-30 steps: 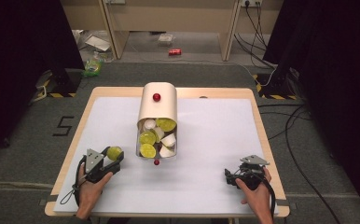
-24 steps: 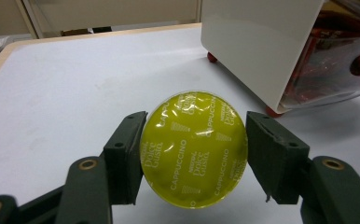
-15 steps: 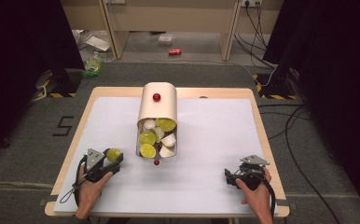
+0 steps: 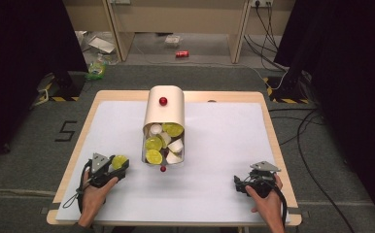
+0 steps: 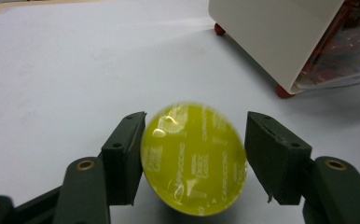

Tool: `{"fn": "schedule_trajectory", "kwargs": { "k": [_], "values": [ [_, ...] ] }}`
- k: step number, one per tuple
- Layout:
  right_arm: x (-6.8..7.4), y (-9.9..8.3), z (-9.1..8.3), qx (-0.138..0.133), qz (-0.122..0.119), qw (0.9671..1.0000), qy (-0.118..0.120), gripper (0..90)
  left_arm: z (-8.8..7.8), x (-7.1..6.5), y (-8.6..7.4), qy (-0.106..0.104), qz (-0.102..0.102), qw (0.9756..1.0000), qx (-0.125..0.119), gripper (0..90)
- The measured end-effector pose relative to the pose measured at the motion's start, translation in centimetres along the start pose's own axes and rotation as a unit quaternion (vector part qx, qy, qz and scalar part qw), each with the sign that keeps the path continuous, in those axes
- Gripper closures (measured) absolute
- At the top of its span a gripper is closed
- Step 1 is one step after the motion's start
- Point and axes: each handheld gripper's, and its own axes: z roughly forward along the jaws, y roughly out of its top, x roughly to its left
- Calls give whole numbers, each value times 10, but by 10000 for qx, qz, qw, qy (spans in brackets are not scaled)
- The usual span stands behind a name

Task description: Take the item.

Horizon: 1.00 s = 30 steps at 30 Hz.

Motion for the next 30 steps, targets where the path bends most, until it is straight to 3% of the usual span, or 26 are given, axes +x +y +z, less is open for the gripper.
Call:
{"fn": "schedule_trajectory", "kwargs": {
  "k": [8, 15, 21, 30],
  "values": [
    [0, 0, 0, 1, 2, 10000, -1, 47, 0, 0, 0, -15, -14, 10000, -19, 377],
    [0, 0, 0, 10, 12, 10000, 0, 47, -5, 5, 4, -36, -6, 9995, -298, 340],
    [0, 0, 0, 1, 0, 10000, 1, 47, -11, 2, 7, -123, -109, 9992, -377, 296],
    [0, 0, 0, 0, 1, 10000, 3, 47, -19, -4, 13, -200, -63, 9983, -553, 241]
  ]
}}
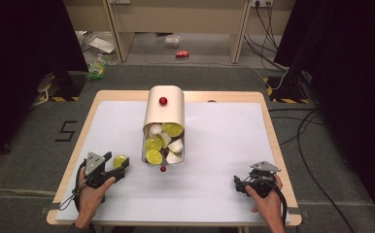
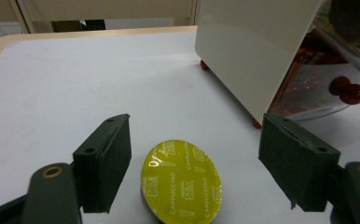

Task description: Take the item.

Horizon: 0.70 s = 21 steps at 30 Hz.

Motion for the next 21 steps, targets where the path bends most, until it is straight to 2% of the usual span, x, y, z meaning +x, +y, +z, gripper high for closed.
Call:
{"fn": "schedule_trajectory", "kwargs": {
  "k": [6, 14, 21],
  "values": [
    [0, 0, 0, 11, 9, 10000, 2, 46, -6, -5, 6, 23, 40, 9999, -106, 179],
    [0, 0, 0, 3, 9, 10000, 1, 46, -11, -8, 10, 19, 104, 9998, -195, 174],
    [0, 0, 0, -2, -4, 10000, 0, 46, -17, -11, 14, -35, 42, 9996, -263, 170]
  ]
}}
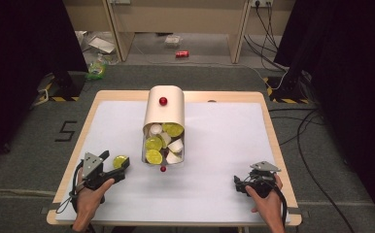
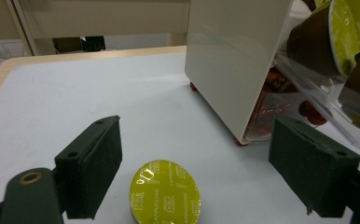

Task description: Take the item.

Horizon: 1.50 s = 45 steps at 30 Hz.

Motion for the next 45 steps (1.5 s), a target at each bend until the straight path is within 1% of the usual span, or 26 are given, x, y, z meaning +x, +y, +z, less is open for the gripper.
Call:
{"fn": "schedule_trajectory", "kwargs": {
  "k": [5, 16, 28, 34, 45],
  "values": [
    [0, 0, 0, 5, 13, 10000, 2, 46, -7, -2, 3, -8, 12, 10000, -93, 169],
    [0, 0, 0, 6, 13, 10000, 4, 46, -21, -9, 4, -80, 44, 9997, -210, 168],
    [0, 0, 0, 14, 13, 10000, 7, 45, -34, -17, -2, -142, 61, 9996, -235, 166],
    [0, 0, 0, 11, 9, 10000, 7, 44, -37, -20, -4, -165, 70, 9995, -254, 166],
    [0, 0, 0, 12, 5, 10000, 8, 44, -42, -28, -5, -279, 146, 9992, -249, 166]
  ]
}}
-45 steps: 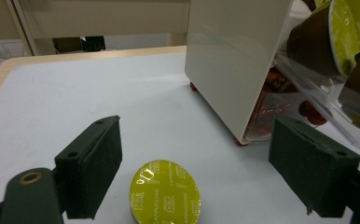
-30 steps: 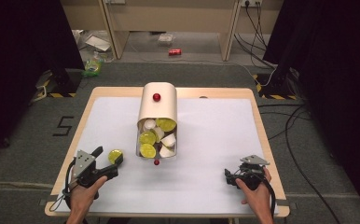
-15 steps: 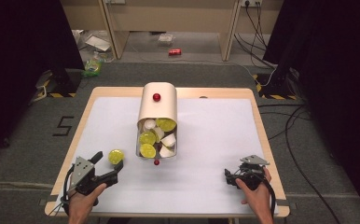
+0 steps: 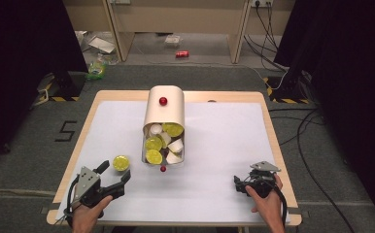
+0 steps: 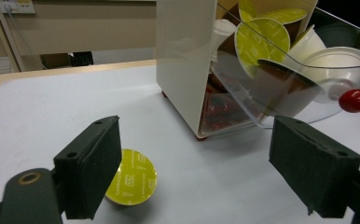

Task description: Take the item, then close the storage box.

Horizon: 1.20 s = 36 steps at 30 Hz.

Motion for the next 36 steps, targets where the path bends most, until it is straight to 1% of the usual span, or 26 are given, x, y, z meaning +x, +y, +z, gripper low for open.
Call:
{"fn": "schedule_trajectory", "kwargs": {
  "k": [13, 16, 20, 30, 36],
  "values": [
    [0, 0, 0, 0, -7, 10000, 4, 43, 1, -8, 0, -108, 64, 9999, 24, 166],
    [0, 0, 0, 4, -3, 10000, 0, 42, 1, -8, 0, -115, 91, 9999, 25, 166],
    [0, 0, 0, 2, -10, 10000, -1, 42, 1, -9, -1, -116, 79, 9999, 27, 166],
    [0, 0, 0, 5, -8, 10000, 0, 41, 7, -16, 2, -181, 158, 9997, 13, 166],
    [0, 0, 0, 4, -7, 10000, 0, 42, 13, -20, 2, -210, 195, 9996, 52, 166]
  ]
}}
